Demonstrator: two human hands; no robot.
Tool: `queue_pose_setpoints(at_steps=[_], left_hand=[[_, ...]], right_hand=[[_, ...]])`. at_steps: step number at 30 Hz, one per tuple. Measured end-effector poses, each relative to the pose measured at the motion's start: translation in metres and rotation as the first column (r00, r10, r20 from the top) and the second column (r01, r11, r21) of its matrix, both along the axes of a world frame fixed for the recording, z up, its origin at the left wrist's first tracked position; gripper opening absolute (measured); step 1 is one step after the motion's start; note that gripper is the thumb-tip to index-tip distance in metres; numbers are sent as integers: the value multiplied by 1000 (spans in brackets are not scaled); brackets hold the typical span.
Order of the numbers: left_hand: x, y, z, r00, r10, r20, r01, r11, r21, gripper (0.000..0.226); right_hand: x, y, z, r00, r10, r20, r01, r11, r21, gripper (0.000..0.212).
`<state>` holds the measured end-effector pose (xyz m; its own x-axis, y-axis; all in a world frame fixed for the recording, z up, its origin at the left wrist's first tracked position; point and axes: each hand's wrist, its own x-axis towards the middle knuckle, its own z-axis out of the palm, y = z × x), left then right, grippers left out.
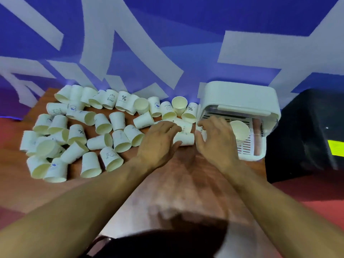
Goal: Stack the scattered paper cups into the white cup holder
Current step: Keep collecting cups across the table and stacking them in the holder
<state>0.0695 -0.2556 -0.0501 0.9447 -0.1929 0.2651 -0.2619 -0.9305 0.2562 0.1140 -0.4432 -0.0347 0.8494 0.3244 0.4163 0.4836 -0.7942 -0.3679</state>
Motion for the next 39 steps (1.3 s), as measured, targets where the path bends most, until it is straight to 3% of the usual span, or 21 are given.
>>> queue_pose_setpoints(at_steps=[5, 10, 14, 20, 25, 29, 34, 39], left_hand=[[-55, 77, 12, 977, 211, 26, -210, 977, -20, 32], [-108, 156, 10, 892, 451, 0, -451, 891, -51, 25], [-137, 213, -8, 778, 614, -132, -626, 774, -96, 22], [-155, 290, -41, 666, 665, -337, -728, 678, -100, 29], [-162, 344, -67, 639, 631, -441, -714, 699, -34, 31], [-171, 366, -85, 713, 509, -482, -523, 844, 118, 34], [-185, 387, -105, 727, 436, -531, -389, 898, 204, 48], [-181, 398, -106, 817, 343, -464, -275, 938, 210, 38]], right_hand=[[-24, 81, 15, 978, 207, 20, -208, 978, 20, 17], [-47, 163, 15, 928, 364, -81, -367, 930, -18, 21], [-59, 218, 5, 889, 380, -254, -404, 913, -50, 26], [-67, 298, -22, 832, 372, -412, -434, 898, -66, 22], [-76, 360, -55, 770, 319, -553, -466, 873, -146, 29], [-93, 388, -83, 734, 329, -594, -578, 761, -294, 42], [-111, 396, -110, 740, 330, -586, -647, 586, -488, 57], [-103, 397, -122, 810, 321, -492, -564, 659, -498, 51]])
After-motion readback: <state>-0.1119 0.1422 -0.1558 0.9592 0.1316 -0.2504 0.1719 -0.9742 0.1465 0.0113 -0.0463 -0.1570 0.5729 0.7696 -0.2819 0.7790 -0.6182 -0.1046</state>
